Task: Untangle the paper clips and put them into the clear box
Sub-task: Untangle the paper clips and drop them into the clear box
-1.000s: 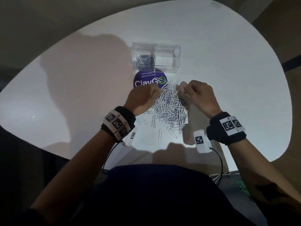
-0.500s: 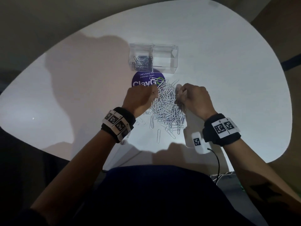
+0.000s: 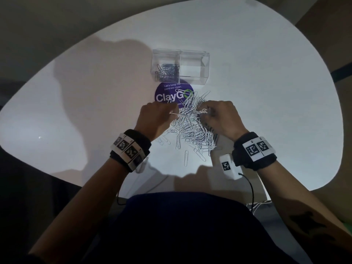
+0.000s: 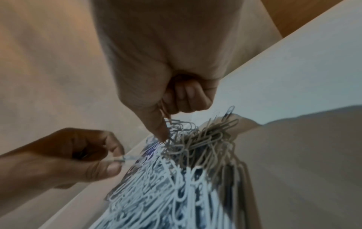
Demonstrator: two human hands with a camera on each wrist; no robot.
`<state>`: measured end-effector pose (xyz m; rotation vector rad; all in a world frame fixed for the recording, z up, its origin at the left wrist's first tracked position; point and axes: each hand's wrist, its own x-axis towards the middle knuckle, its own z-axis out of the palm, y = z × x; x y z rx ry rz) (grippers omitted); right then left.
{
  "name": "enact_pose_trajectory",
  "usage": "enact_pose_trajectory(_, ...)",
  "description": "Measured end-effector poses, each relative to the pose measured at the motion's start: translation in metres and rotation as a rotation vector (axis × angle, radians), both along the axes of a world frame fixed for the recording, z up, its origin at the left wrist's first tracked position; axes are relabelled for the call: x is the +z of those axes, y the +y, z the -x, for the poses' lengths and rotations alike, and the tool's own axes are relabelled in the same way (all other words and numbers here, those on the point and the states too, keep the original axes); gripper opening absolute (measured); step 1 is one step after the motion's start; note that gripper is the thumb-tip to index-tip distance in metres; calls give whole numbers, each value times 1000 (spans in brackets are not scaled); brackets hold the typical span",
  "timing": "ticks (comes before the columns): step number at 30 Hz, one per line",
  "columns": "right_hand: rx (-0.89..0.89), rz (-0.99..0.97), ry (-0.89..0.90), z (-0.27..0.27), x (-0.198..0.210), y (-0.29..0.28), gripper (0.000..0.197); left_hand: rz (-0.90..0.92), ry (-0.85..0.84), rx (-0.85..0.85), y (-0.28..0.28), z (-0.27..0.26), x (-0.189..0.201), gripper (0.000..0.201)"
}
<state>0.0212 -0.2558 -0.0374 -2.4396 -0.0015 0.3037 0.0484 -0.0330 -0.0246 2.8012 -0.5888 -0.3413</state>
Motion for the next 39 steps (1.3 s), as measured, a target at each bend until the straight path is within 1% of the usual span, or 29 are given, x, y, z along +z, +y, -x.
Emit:
enact_pose_trajectory(1,-8,-17,12,-1,1,-2,17,-7,4,-9,4,1,0,17)
enact_pose_trajectory(3,-20,-47,20,-1,1,-3,17,-23,25,-25,9,1,1,37)
enact_pose_trajectory(4,-27,-66,11,-2,2,-3,16,-23,27,-15,8,1,1,42)
enact_pose_trajectory(5,-36,-86,1,-1,2,-3,14,-21,25,0,5,1,2,43)
enact_pose_trajectory(8,-63,-136,0,-1,4,-1,8,1,20,9,-10,1,3,36)
enact_pose_trajectory(12,-133,-216,29,-3,3,1,9,97,64,-12,-29,5,-1,29)
enact_pose_trajectory(15,-146,-252,27,-2,2,0,8,32,16,-60,-33,6,-9,22)
enact_pose_trajectory(17,-136,-203,15,-2,0,-1,11,-13,-12,-65,-32,5,-12,17)
enact_pose_trajectory(19,-104,-95,12,-2,-2,-2,13,-15,4,-29,-30,4,-15,12)
enact_pose_trajectory(21,-78,11,-7,-1,-2,-2,15,-26,15,5,-26,3,-18,13)
enact_pose_trajectory(22,-77,35,-27,-1,-3,-2,18,-28,12,12,-24,2,-19,14)
enact_pose_trajectory(24,-77,26,-52,0,-1,1,20,0,27,34,-19,1,-18,14)
enact_pose_trajectory(26,-56,31,-75,0,0,6,15,39,38,65,-15,2,-16,17)
enact_pose_trajectory(28,-12,61,-108,-2,0,12,12,24,12,61,-12,3,-15,22)
enact_pose_trajectory(32,33,117,-147,-11,-4,22,15,-18,-98,-15,-9,9,-18,9)
enact_pose_trajectory(34,47,186,-145,-18,-7,27,23,-6,-112,-7,-8,9,-19,8)
enact_pose_trajectory(35,55,221,-135,-21,-9,30,28,20,-77,29,-6,9,-18,10)
enact_pose_trajectory(37,61,261,-102,-25,-11,36,31,157,22,152,-1,6,-18,14)
enact_pose_trajectory(39,68,243,-54,-27,-13,39,22,314,113,217,2,3,-17,15)
